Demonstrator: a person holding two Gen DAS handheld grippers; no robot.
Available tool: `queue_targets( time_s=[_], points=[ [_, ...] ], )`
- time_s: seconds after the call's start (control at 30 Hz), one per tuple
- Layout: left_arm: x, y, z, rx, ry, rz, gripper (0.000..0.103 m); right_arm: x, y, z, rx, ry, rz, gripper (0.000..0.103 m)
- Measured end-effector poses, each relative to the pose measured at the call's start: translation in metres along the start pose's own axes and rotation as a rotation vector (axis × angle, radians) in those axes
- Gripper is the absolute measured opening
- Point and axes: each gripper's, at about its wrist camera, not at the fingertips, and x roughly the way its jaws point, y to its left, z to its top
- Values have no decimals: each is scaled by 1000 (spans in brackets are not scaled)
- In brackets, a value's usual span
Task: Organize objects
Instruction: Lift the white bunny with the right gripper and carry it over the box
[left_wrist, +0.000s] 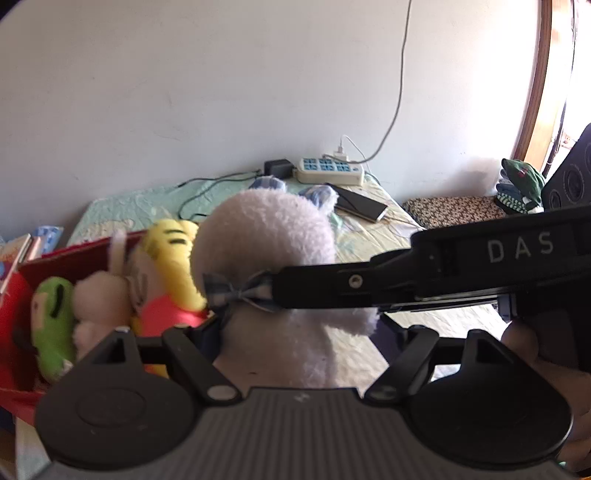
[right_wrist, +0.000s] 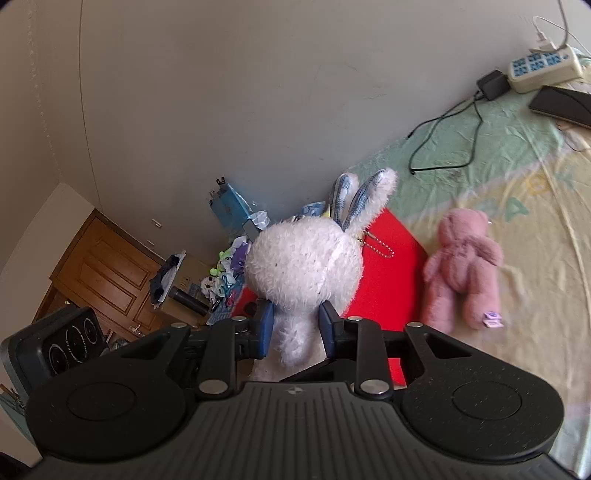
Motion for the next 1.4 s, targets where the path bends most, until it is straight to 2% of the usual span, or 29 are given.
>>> queue_targets(
  time_s=[0.37,0.7,0.9,1.2,1.4],
  points=[
    [-19,81,2,-14,-33,-1,80,71,49,-2,-72,-12,-31,29],
    [3,131,-4,-26,6,-45,80,117,61,-6,-85,-22,-139,28],
    [24,145,-11,-9,50,-72,80,137,55,-13,-105,-8,-256,25],
    [45,159,-23,2,104,-77,80,159,51,-18,-91,30,-303,24],
    [49,165,-27,-4,122,-72,82,165,42,-24,-26,46,-297,25]
  ],
)
